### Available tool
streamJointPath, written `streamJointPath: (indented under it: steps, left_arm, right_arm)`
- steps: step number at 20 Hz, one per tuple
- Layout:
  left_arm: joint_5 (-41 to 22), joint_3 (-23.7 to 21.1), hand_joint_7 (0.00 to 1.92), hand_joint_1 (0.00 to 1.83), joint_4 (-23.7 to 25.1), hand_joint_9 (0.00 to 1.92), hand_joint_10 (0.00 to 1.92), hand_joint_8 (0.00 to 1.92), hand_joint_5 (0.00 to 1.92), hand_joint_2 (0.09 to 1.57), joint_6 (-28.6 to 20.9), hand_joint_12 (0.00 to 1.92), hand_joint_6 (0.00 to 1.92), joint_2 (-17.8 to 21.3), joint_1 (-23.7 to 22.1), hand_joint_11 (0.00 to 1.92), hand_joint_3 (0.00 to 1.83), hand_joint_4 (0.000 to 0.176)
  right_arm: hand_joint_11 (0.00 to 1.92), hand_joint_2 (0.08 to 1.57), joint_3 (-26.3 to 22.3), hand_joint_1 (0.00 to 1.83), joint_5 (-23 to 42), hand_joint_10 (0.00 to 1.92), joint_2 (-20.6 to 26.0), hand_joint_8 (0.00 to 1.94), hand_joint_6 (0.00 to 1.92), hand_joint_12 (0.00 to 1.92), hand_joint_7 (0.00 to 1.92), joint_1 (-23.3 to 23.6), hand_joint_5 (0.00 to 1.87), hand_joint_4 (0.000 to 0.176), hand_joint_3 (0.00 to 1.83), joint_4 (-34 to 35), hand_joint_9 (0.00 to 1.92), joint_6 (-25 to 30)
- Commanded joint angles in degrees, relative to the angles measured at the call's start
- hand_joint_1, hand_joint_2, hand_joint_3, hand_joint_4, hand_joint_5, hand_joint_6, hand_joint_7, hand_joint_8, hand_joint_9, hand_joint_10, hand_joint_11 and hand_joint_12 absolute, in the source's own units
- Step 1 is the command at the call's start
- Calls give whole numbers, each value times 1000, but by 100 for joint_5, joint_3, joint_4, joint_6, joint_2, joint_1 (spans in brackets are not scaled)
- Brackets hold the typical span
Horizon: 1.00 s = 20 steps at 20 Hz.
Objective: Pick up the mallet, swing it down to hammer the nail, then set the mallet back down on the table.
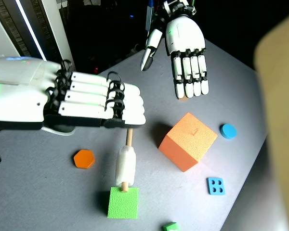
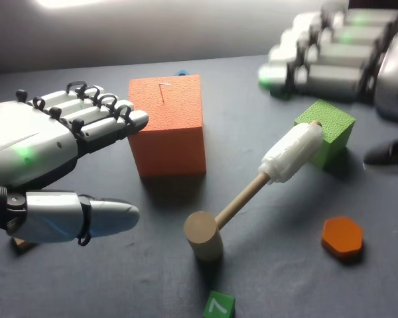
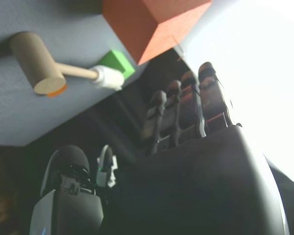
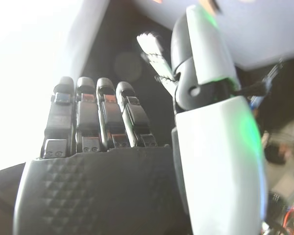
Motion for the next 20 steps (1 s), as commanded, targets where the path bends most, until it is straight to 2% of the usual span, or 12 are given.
streamJointPath:
  steps: [1,3,8,11,20]
  left_arm:
    - [-627,57,32,0,36,20,5,7,44,1167,-81,6,8,-34,-91,13,10,0]
    - [-556,148,33,0,226,23,5,5,46,1169,-222,10,7,-99,-152,21,9,0]
    - [-519,430,19,0,565,15,5,4,36,1170,-618,12,4,-390,-180,23,7,0]
    - [-537,575,29,0,570,20,6,9,43,1175,-652,14,10,-581,-199,24,7,0]
    - [-411,867,41,0,606,20,5,8,59,1162,-653,9,10,-812,-154,7,0,0]
  right_arm:
    - [0,1050,87,1262,-160,0,-2,0,0,0,0,-74,0,0,0,40,0,101]
    - [0,1047,204,1230,-589,0,-190,0,0,0,0,-160,0,0,0,40,0,209]
    - [0,1021,219,1228,-1627,0,-608,0,0,0,0,38,0,0,0,41,0,126]
    - [0,1039,236,1219,-1992,0,-878,0,0,0,0,49,0,0,0,42,0,-210]
    - [0,1015,701,1215,-2269,0,-1817,0,1,0,0,-152,6,0,0,44,0,-102]
